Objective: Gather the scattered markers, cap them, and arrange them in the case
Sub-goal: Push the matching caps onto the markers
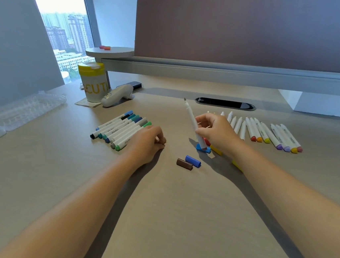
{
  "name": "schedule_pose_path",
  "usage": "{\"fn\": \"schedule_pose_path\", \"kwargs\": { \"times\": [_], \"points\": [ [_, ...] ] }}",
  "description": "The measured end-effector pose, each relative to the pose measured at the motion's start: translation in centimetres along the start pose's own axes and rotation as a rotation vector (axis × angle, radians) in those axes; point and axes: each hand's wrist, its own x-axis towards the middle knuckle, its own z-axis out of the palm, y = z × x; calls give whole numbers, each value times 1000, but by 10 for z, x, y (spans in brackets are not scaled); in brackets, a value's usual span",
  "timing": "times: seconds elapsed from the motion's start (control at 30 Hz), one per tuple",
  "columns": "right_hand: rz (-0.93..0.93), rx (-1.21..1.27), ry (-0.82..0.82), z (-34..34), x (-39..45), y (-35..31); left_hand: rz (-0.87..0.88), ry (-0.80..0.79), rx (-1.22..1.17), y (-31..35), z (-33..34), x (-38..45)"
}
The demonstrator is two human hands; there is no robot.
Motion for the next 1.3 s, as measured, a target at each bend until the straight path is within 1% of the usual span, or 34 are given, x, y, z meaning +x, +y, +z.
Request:
{"fn": "schedule_pose_path", "kwargs": {
  "times": [0.07,0.13,0.2,0.27,0.33,0.47,0.57,0.67,0.77,0.97,1.17,1.3],
  "points": [
    [-8,-15,-3,1,0,1,-63,8,1,1,-1,0],
    [-8,-33,-1,2,1,3,-97,-22,61,-1,0,2],
    [-7,-55,-3,3,1,4,-106,-49,116,-2,-1,3],
    [-19,-106,-10,3,1,5,-98,-49,111,-2,-1,3],
    [-49,-191,-6,4,1,7,-84,-18,22,-3,0,3],
    [-90,-336,48,3,2,11,-93,72,-280,-3,-3,2],
    [-102,-380,86,3,2,12,-87,102,-357,-3,-7,2],
    [-132,-366,94,4,2,9,-91,111,-380,-2,-9,2],
    [-159,-421,88,6,2,7,-78,99,-367,-2,-8,2],
    [-251,-438,10,6,0,3,-42,89,-409,-3,-8,2],
    [-272,-310,55,11,-3,1,-67,64,-554,-3,-7,3],
    [-288,-277,67,10,0,-5,-70,84,-590,-5,-4,3]
  ]
}}
